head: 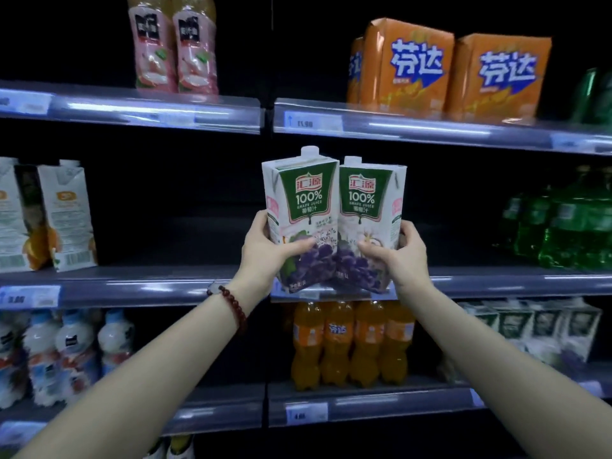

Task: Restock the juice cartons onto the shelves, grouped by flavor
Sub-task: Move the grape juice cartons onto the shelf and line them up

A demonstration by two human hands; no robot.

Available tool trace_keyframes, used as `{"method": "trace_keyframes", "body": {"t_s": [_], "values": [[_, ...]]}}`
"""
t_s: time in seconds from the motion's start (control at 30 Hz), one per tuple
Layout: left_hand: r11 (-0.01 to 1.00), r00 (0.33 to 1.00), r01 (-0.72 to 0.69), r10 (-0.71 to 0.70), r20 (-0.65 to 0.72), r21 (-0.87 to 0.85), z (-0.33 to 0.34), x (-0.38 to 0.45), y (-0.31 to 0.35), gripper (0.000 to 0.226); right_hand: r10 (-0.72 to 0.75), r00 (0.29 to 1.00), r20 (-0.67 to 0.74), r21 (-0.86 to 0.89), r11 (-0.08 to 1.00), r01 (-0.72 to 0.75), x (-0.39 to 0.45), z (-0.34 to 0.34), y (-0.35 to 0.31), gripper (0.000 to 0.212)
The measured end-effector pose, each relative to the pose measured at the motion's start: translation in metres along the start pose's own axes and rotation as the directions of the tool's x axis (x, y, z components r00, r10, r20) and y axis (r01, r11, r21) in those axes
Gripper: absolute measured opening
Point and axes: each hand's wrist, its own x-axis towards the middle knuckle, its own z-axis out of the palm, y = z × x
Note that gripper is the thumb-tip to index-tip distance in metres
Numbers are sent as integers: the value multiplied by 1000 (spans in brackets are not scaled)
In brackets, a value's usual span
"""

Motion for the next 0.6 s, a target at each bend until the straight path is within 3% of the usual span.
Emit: {"method": "trace_keyframes", "body": {"t_s": [0.17,0.33,0.6], "values": [[985,993,116,-114,17,-131,60,-16,-1,68,110,979,172,134,982,-134,6,-92,6,52],[967,978,203,-194,71,-153,130,-44,-11,58,217,916,337,153,948,-280,9,-175,15,72],[881,915,396,-357,188,-257,218,-88,-34,66,333,854,399,158,893,-422,3,-272,40,61]]}}
